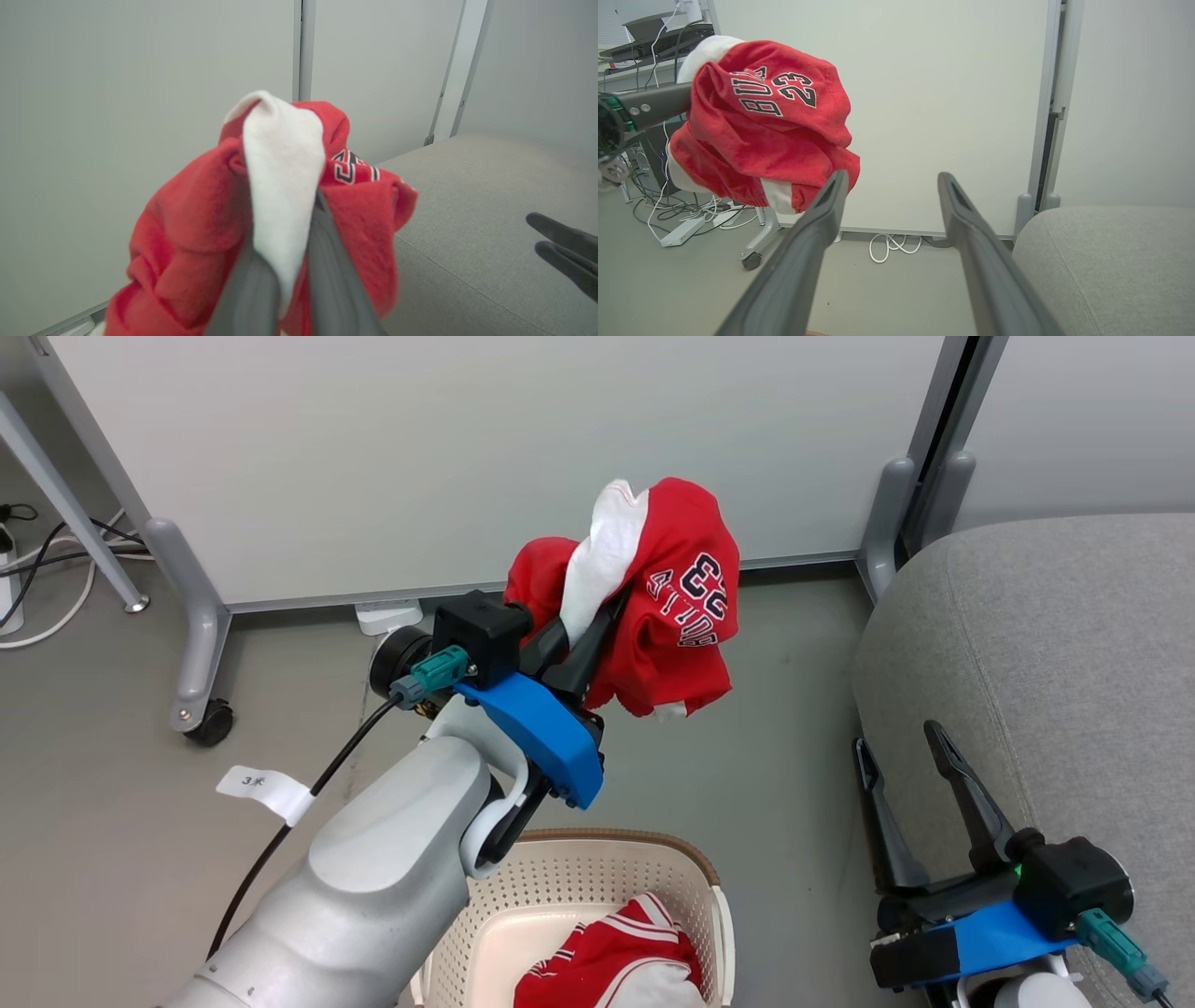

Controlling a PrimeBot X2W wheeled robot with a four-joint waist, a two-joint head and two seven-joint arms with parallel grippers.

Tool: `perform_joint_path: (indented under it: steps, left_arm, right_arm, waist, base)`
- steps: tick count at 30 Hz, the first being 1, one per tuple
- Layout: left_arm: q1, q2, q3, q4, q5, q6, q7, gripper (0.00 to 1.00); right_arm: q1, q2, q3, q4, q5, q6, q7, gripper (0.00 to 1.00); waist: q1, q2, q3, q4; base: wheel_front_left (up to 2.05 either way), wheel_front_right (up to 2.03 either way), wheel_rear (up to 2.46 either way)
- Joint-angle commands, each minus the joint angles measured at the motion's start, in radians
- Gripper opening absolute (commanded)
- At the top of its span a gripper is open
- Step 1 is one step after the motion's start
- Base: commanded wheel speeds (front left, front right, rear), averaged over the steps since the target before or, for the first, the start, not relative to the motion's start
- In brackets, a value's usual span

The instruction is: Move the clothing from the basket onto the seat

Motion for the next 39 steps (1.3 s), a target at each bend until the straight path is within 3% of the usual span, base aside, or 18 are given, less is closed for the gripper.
perform_joint_path:
  steps: [1, 11, 21, 30, 39]
  left_arm:
    - [0.010, 0.011, 0.000, -0.021, 0.000, 0.009, 0.007, 0.00]
    - [0.026, 0.027, -0.008, -0.083, -0.007, 0.033, 0.030, 0.00]
    - [0.021, 0.025, -0.019, -0.111, -0.005, 0.041, 0.039, 0.00]
    - [0.000, 0.005, -0.037, -0.122, 0.005, 0.035, 0.041, 0.00]
    - [-0.004, -0.019, -0.056, -0.121, 0.006, 0.029, 0.036, 0.00]
  right_arm:
    - [0.017, -0.003, -0.001, -0.002, 0.007, 0.002, -0.003, 1.00]
    - [-0.013, -0.003, 0.032, 0.000, -0.015, 0.002, -0.003, 1.00]
    - [-0.117, -0.003, 0.169, 0.046, -0.082, 0.002, -0.003, 1.00]
    - [-0.273, -0.011, 0.291, 0.214, -0.105, 0.001, -0.002, 1.00]
    - [-0.397, -0.002, 0.319, 0.340, -0.109, 0.001, -0.002, 1.00]
  waist:
    - [0.0001, -0.0001, -0.002, 0.002]
    - [0.0001, -0.0001, -0.004, 0.010]
    - [0.0001, -0.0001, 0.004, 0.023]
    - [0.0001, -0.0001, 0.021, 0.046]
    - [0.0001, -0.0001, 0.035, 0.060]
  base:
    - [0.00, 0.00, 0.00]
    - [0.00, 0.00, 0.00]
    - [0.00, 0.00, 0.00]
    - [0.00, 0.00, 0.00]
    - [0.00, 0.00, 0.00]
